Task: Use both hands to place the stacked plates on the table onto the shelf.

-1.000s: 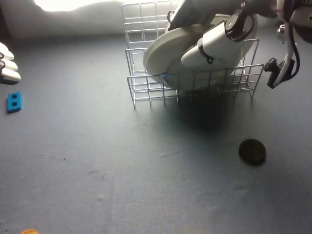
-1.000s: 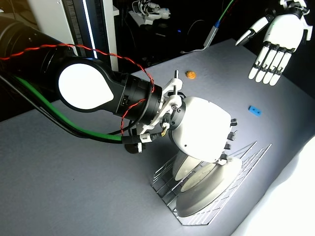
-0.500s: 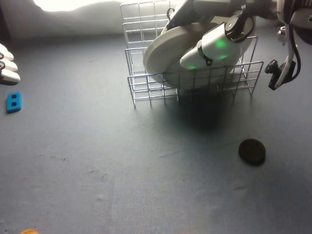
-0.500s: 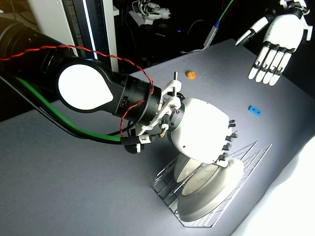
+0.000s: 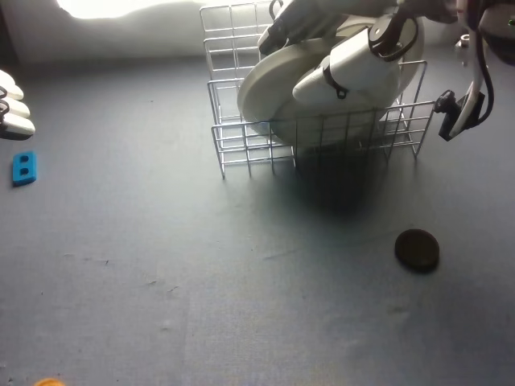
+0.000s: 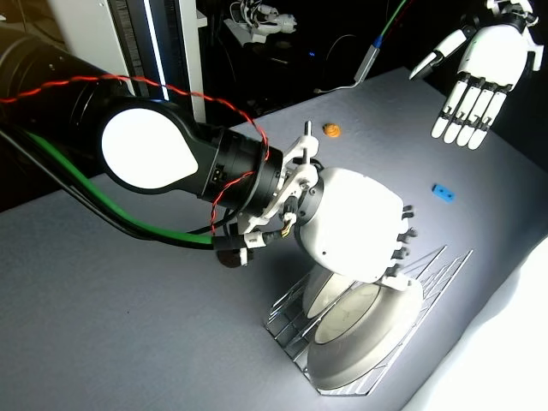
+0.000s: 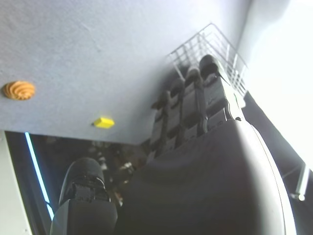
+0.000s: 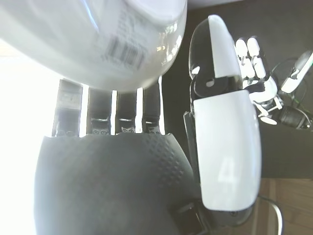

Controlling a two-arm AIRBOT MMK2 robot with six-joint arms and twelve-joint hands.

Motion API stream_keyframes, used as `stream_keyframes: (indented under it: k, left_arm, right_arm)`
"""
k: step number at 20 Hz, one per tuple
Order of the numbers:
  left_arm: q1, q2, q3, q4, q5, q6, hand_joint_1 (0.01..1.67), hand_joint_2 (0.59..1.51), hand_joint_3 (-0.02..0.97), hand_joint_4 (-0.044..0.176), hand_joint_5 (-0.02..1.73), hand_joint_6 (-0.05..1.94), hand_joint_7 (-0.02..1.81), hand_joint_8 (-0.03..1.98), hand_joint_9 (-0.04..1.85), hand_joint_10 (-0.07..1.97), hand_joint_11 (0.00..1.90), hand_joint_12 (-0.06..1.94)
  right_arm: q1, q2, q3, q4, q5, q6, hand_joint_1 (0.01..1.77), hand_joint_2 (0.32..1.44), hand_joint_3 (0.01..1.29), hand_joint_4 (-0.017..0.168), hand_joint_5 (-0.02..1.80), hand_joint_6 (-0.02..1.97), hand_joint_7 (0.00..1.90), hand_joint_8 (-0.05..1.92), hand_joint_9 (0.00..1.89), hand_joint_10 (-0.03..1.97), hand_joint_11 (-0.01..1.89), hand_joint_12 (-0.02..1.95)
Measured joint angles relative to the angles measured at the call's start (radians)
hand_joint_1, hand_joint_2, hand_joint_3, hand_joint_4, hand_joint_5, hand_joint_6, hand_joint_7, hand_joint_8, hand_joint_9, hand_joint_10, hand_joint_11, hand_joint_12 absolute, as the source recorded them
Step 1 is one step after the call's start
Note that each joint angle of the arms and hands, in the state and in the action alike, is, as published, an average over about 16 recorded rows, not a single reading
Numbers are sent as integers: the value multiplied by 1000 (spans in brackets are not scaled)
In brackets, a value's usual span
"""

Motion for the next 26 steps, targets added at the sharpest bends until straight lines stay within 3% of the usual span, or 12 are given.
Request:
stream_keyframes:
  k: [8, 14, 19, 26]
  left_arm:
    - [0, 1, -5, 1, -1, 2, 15, 1127, 12, 4, 91, 11, 94, 7, 74, -52, 16, 149]
    - [0, 6, -27, 1, -2, 19, 15, 1127, 12, 2, 82, 11, 88, 7, 70, -51, 16, 120]
    - [0, 10, -70, -4, -10, 38, 15, 1127, 12, 1, 83, 10, 91, 6, 70, -51, 16, 132]
    - [-1, 26, -172, -16, -35, 71, 16, 1128, 12, 2, 88, 10, 91, 6, 70, -51, 16, 136]
  right_arm:
    - [58, 38, -27, -1, 15, 7, 1015, 1053, 13, -2, 642, 40, 750, 25, 781, 21, 317, 1304]
    - [122, 123, -97, -3, 35, -31, 1006, 1054, 13, -2, 640, 39, 744, 25, 772, 21, 302, 1317]
    - [152, 235, -191, -5, 81, -95, 999, 1055, 13, -2, 649, 39, 751, 26, 773, 21, 304, 1324]
    - [126, 399, -325, -11, 190, -201, 991, 1055, 14, -2, 653, 39, 753, 26, 773, 21, 292, 1330]
